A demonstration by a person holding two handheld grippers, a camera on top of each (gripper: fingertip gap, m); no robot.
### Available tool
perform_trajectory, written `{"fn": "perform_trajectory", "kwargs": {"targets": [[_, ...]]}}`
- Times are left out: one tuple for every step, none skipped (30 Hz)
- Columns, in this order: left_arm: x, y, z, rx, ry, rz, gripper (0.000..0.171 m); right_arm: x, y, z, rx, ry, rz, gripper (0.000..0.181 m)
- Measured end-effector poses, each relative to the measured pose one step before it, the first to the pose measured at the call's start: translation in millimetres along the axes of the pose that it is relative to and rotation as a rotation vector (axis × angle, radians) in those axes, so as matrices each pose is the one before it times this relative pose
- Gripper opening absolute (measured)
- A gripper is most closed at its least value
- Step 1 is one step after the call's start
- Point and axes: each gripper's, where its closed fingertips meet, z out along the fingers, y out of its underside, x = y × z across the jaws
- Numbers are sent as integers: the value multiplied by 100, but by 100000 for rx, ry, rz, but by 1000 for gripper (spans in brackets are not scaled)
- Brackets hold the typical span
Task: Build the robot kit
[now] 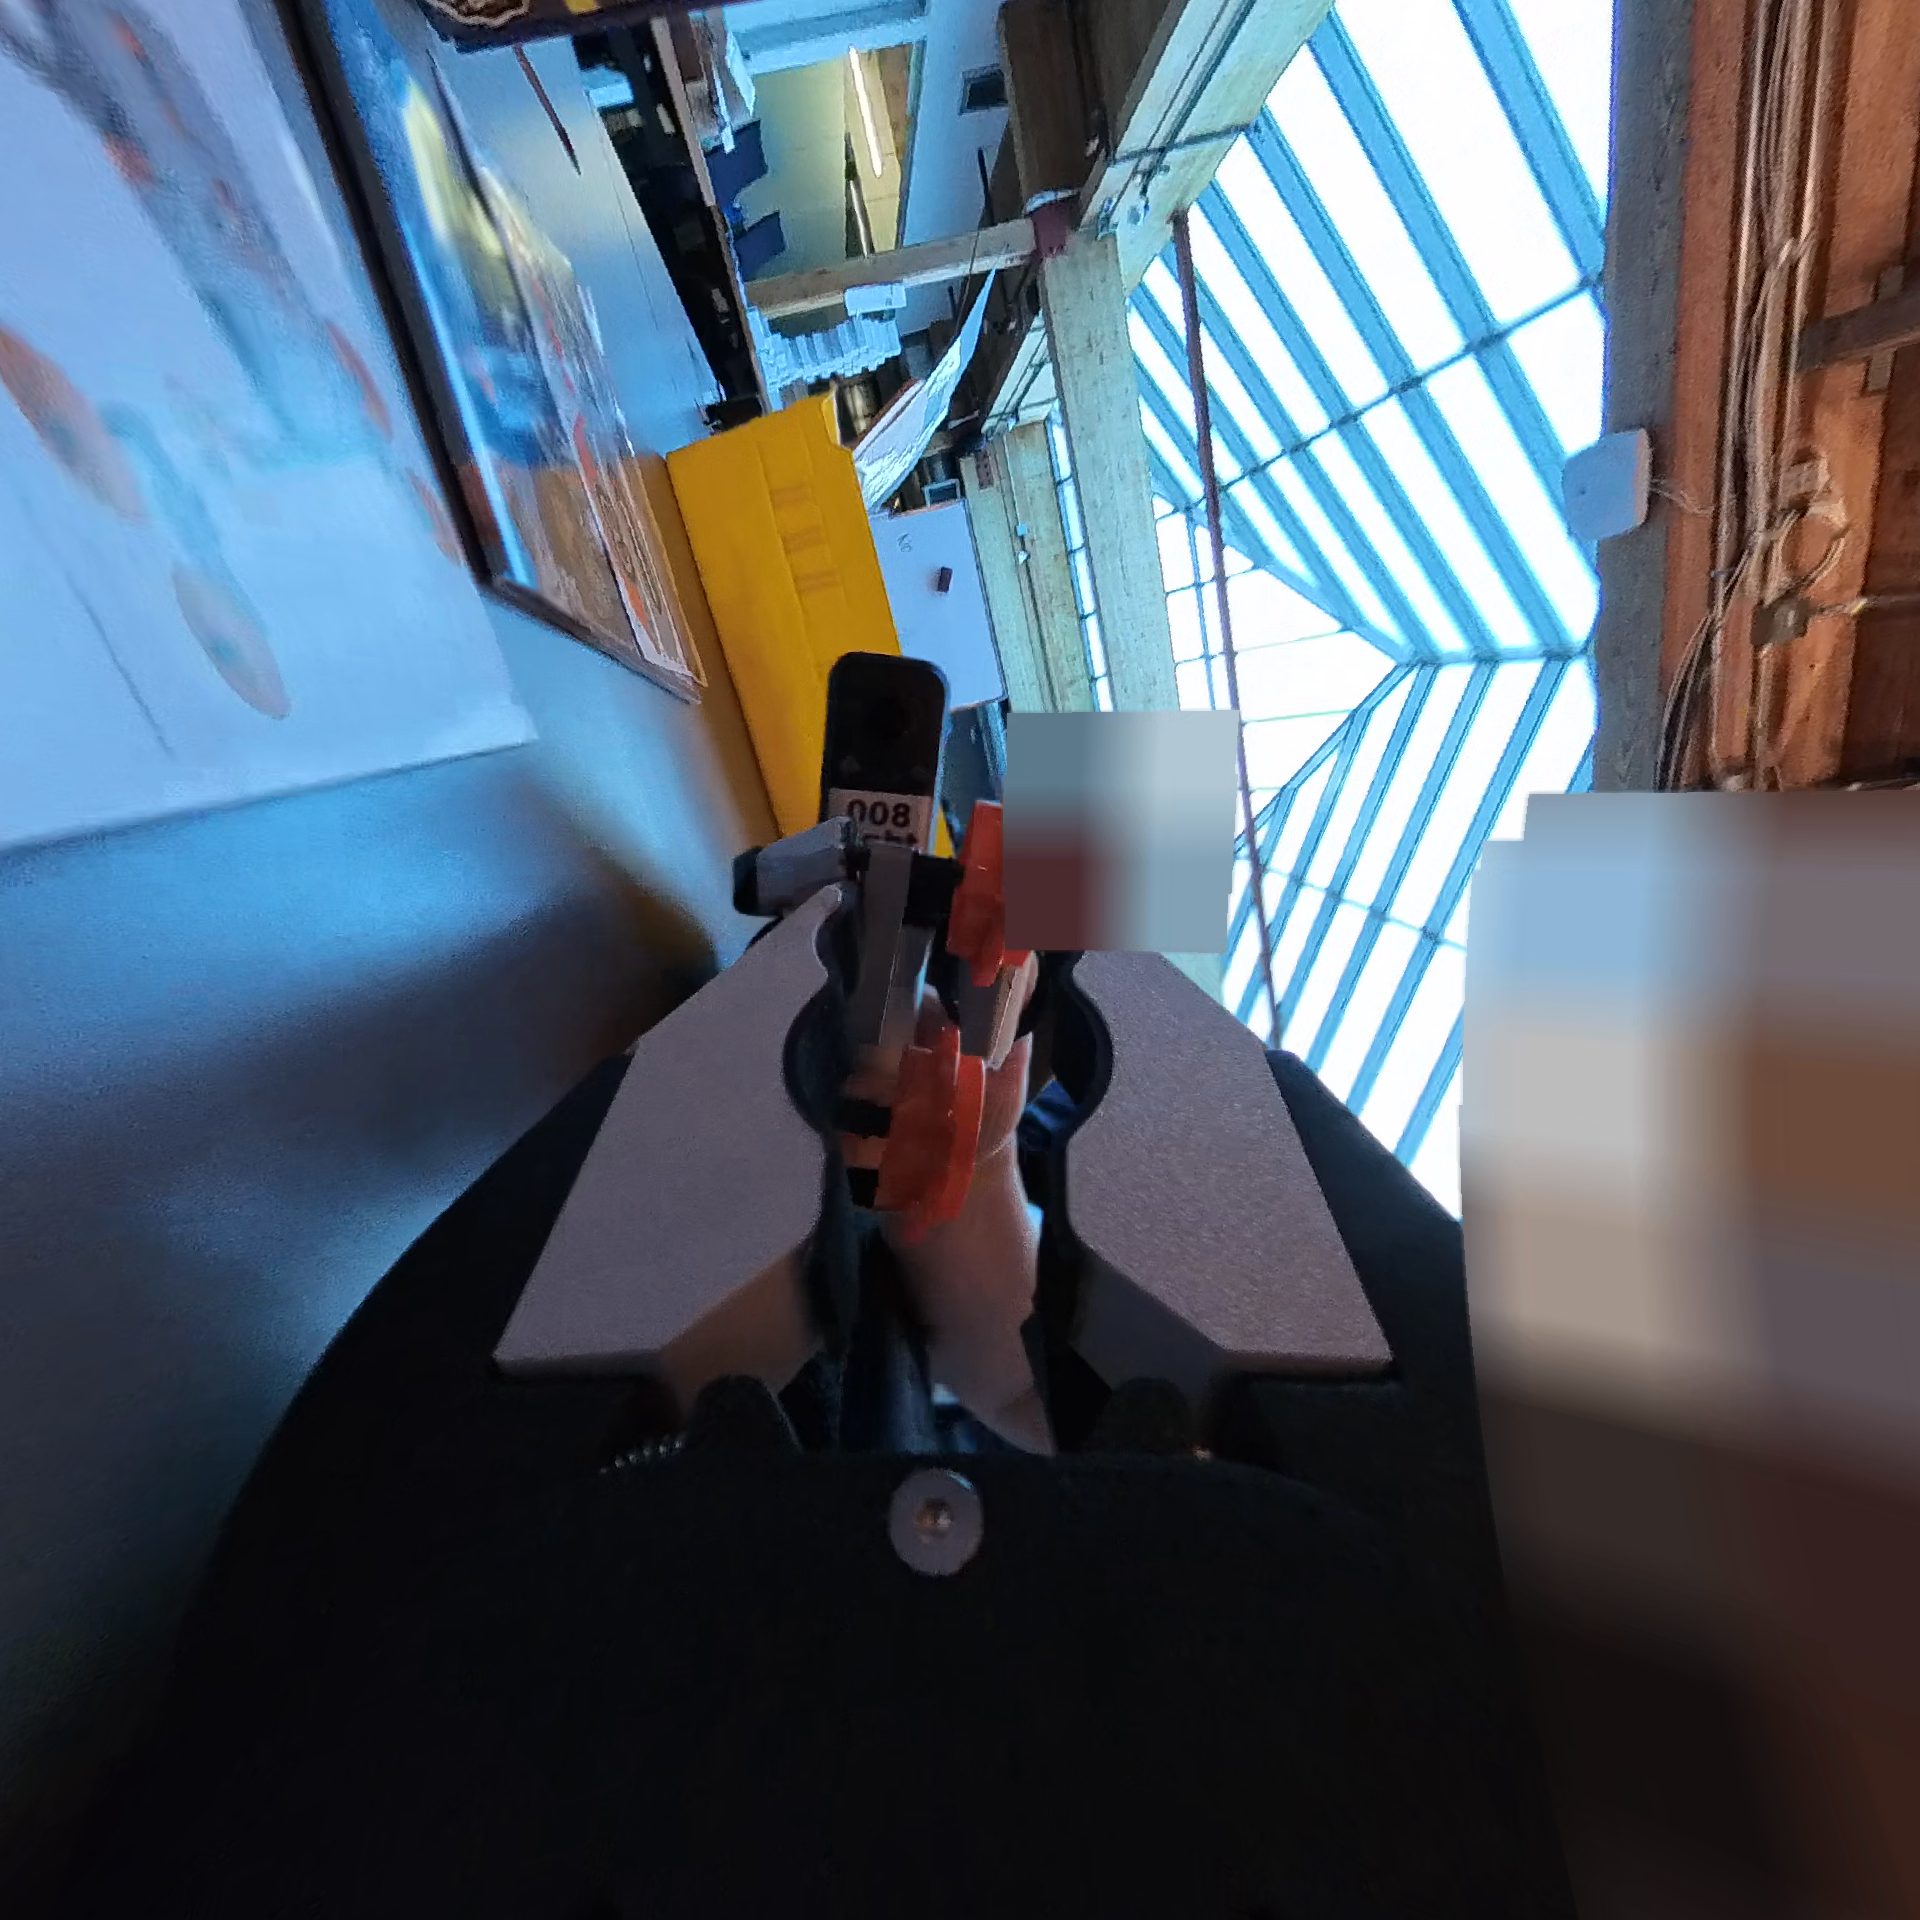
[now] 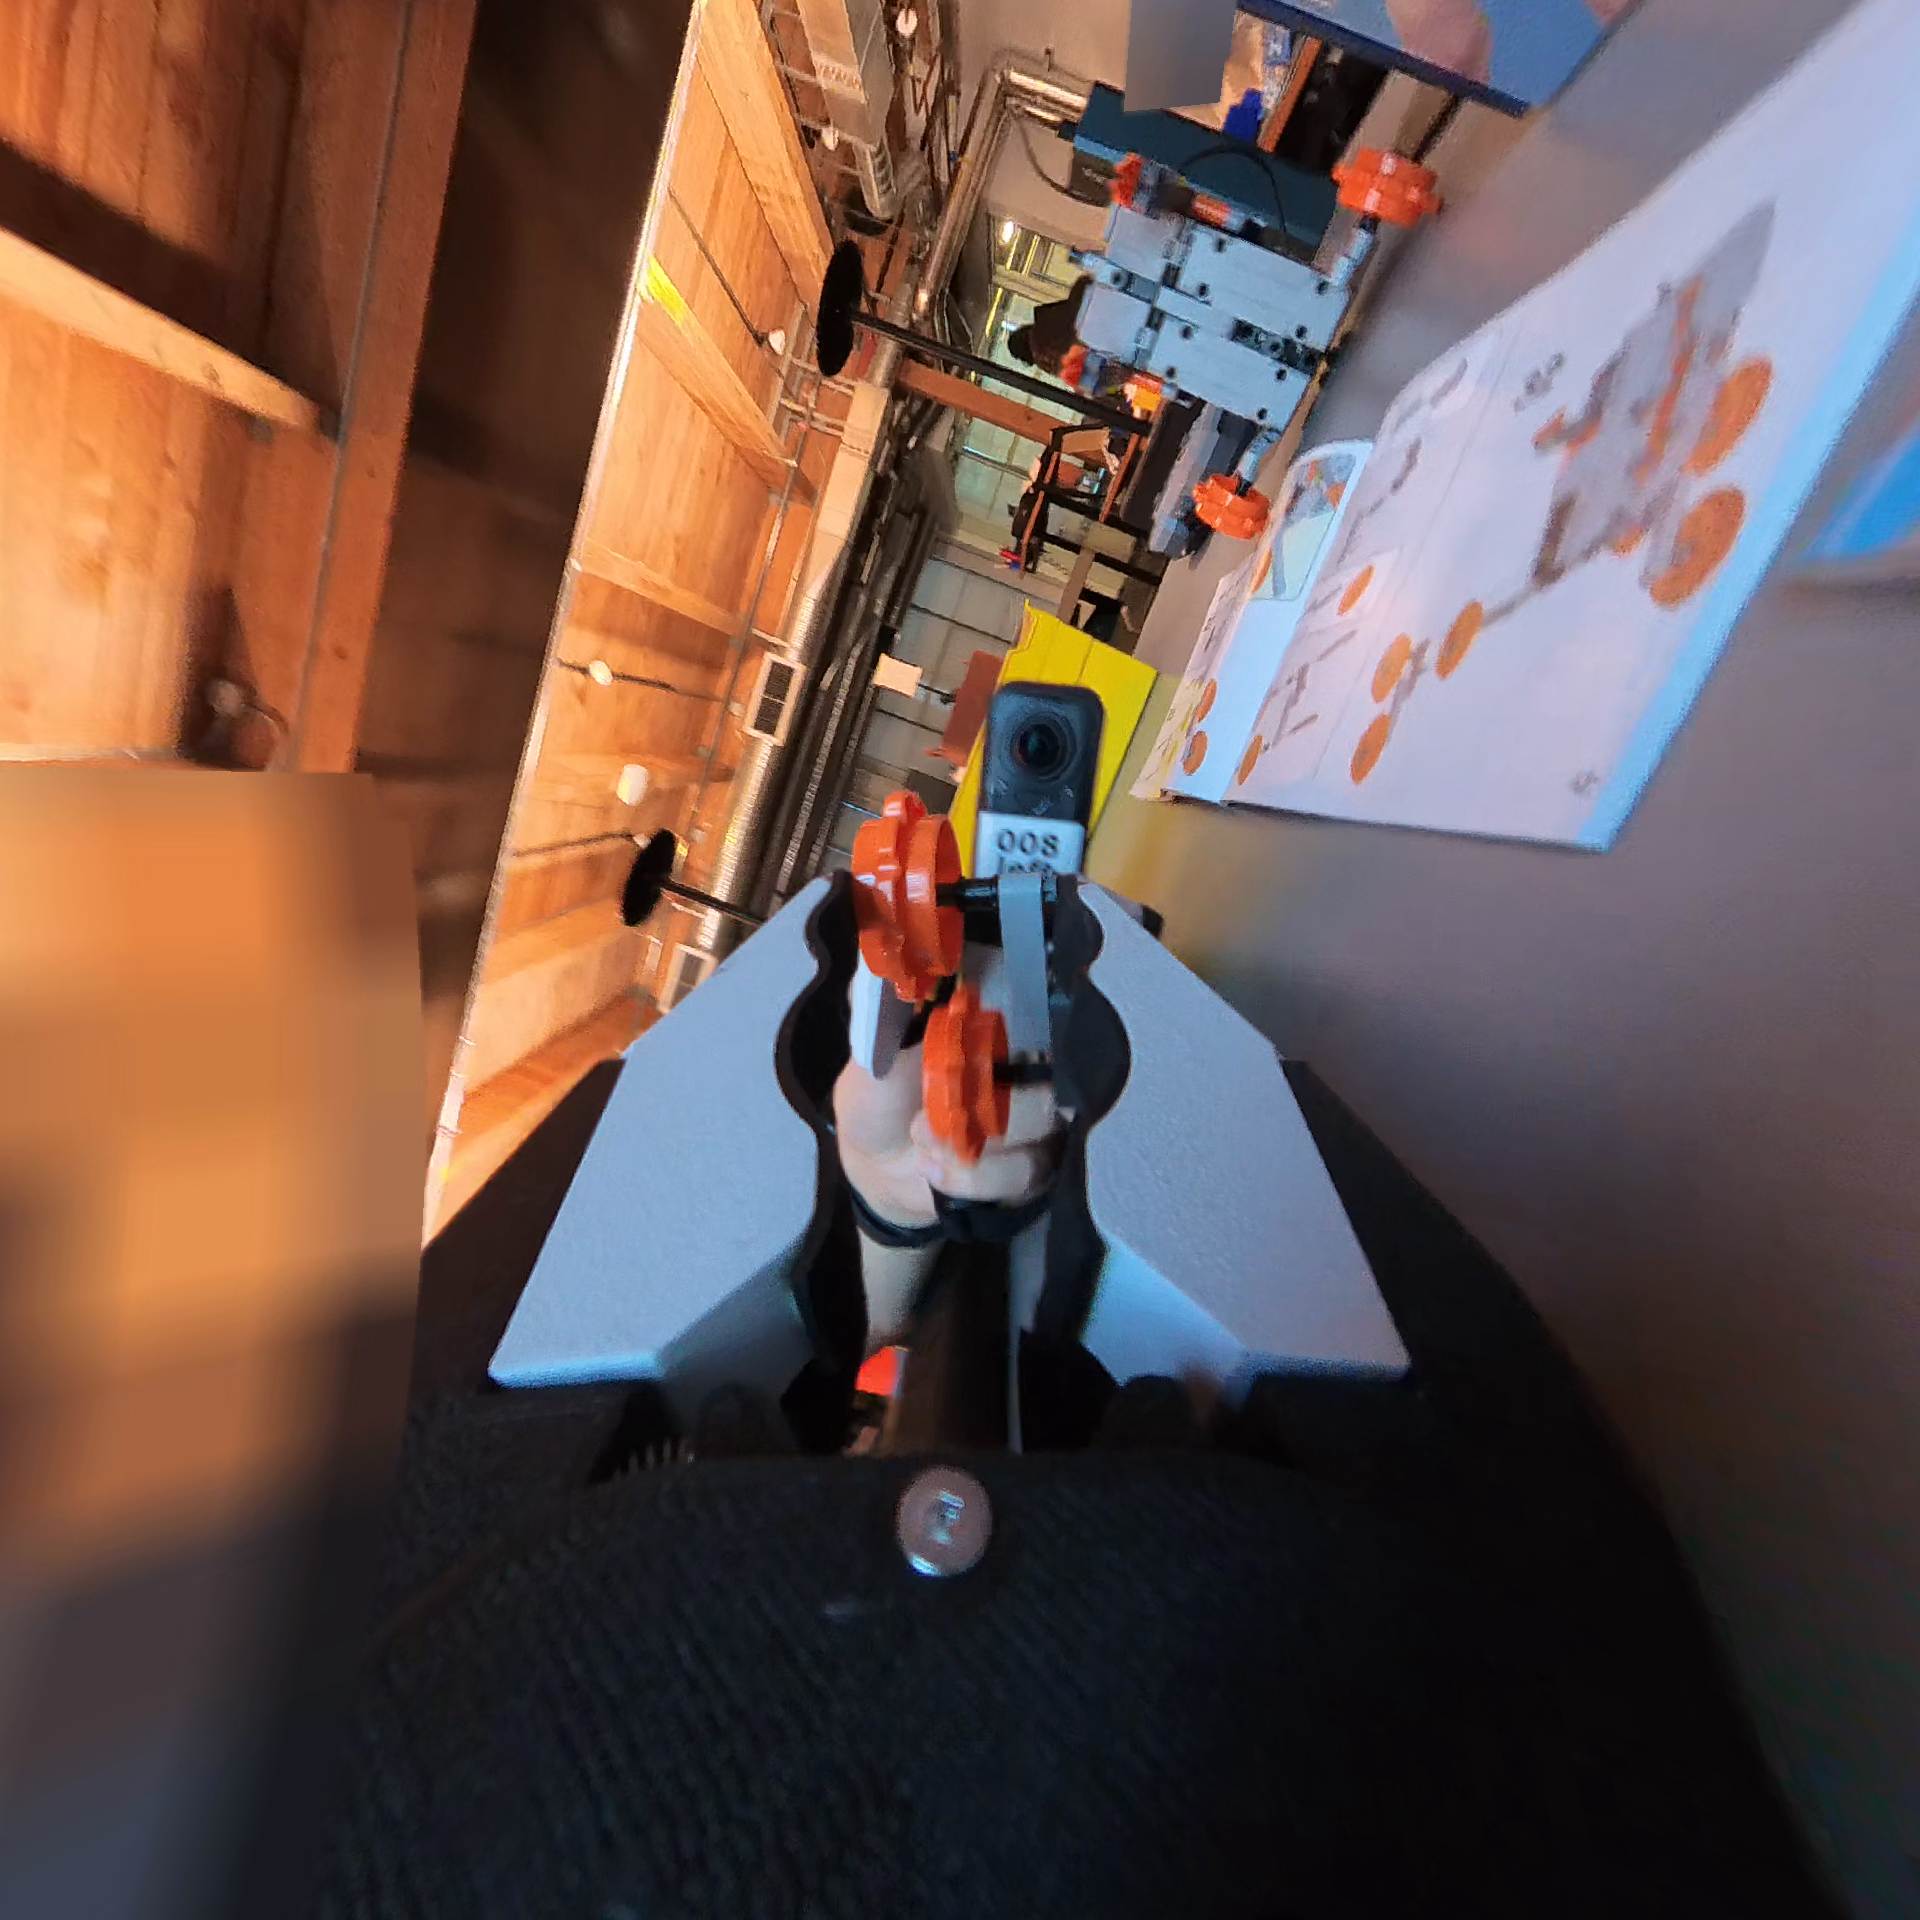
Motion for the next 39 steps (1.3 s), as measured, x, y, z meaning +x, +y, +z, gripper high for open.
{"fn": "perform_trajectory", "kwargs": {"targets": [[193, -114, -100, -1666, -1563, 4286, 38, -133, 64, 53, -1199, 993, -1840, 38], [381, -161, -192, -1362, -1648, 5133, 42, 82, -47, -62, -312, 2316, -2006, 38], [508, -242, -314, -1527, -1628, 6190, 46, 108, -206, -175, 1345, 1745, -2350, 37], [409, -367, -374, -1543, -3044, 8285, 47, 6, -267, -231, 1804, 262, 227, 37], [256, -401, -364, -1912, -4745, 11104, 49, 41, -217, -213, 1362, -294, 1702, 38], [87, -267, -294, -2985, -6617, 13911, 51, 73, -140, -155, 921, -331, 1802, 38], [-1, -128, -214, -3702, -7364, 15246, 52, 100, -102, -91, 1019, -150, 1731, 38], [-7, -40, -127, -3465, -7415, 15336, 52, 27, 21, -22, 117, -481, 1903, 38], [99, 42, -4, -3210, -6837, 14921, 55, -7, 76, 37, -208, -332, 1445, 38], [218, 78, 119, -2988, -6258, 13426, 60, 57, 37, 48, 114, 483, 913, 38], [337, 36, 243, -2700, -5391, 12084, 66, 71, -23, 27, 433, 766, 506, 38], [261, 79, 307, -3400, -5401, 11542, 67, -31, -55, 14, 325, 237, 344, 38], [-103, 82, 331, -3686, -6782, 11287, 66, -73, -24, -1, 105, -21, 426, 38], [-235, 70, 347, -3663, -6560, 10296, 62, -18, -60, -36, 442, 280, 382, 38], [-116, -35, 368, -2827, -4294, 7457, 59, -101, -69, -43, 775, -286, 238, 38], [303, -155, 372, -1797, -82, 3658, 58, -256, -34, -51, 596, -1274, 739, 38], [431, -180, 352, -1442, 2173, 238, 57, -250, -48, -64, 858, -1218, 1045, 38], [351, -333, 256, -96, 2652, -1419, 58, -182, -81, -81, 1266, -759, 784, 38], [389, -378, 176, 568, 3433, -1551, 57, -229, -102, -106, 1554, -1121, 830, 38], [43, -285, 148, -276, 1453, -1105, 53, -320, -43, -70, 1005, -1748, 975, 38], [-134, -231, 145, -682, 238, 341, 52, -287, 61, -35, 117, -1462, 815, 38], [90, -215, 155, -965, 1124, 1402, 51, -214, 15, -54, 351, -820, 220, 38], [344, -55, 187, -2101, 2578, 1816, 45, -210, -136, -75, 1292, -570, -329, 38], [150, 219, 242, -3959, 1373, 1756, 46, -307, -120, -82, 922, -1000, -108, 38], [10, 354, 257, -4874, 778, 1504, 48, -353, -87, -59, 255, -1187, -14, 38], [-135, -81, 84, -2165, 71, 707, 45, -313, -160, -68, 771, -839, -857, 38], [-104, -622, -106, 2008, 306, -351, 40, -455, -323, -91, 2029, -1590, -703, 38], [20, -701, -174, 2501, 1522, -1770, 39, -499, -281, -94, 1615, -1869, -241, 38], [52, -516, -149, 837, 1982, -2229, 39, -359, -114, -51, 559, -837, -394, 38], [8, -538, -198, 858, 1567, -1980, 40, -216, -74, -30, 526, 112, -872, 38], [-50, -738, -288, 2112, 694, -1250, 46, -391, -41, -8, 547, -1026, -968, 38], [-30, -772, -345, 2276, 252, -293, 48, -590, -71, 17, 818, -2487, 168, 38], [124, -695, -294, 1732, 519, 541, 46, -438, -34, 15, 473, -1706, 766, 38], [268, -452, -161, 275, 877, 1225, 44, -365, -56, -9, 488, -1328, -87, 38], [309, -139, -9, -1679, 676, 2025, 42, -298, -113, -47, 735, -651, -291, 38], [-41, 20, 74, -2635, -1803, 2468, 44, -286, -157, -76, 1057, -403, -794, 38], [-119, -73, 58, -1786, -2606, 2937, 44, -311, -127, -72, 793, -579, -973, 38], [18, -285, -2, -338, -1805, 2655, 39, -322, -94, -53, 596, -783, -741, 38], [-20, -419, -33, 680, -1755, 1526, 39, -392, -234, -92, 1404, -1186, -638, 38]]}}
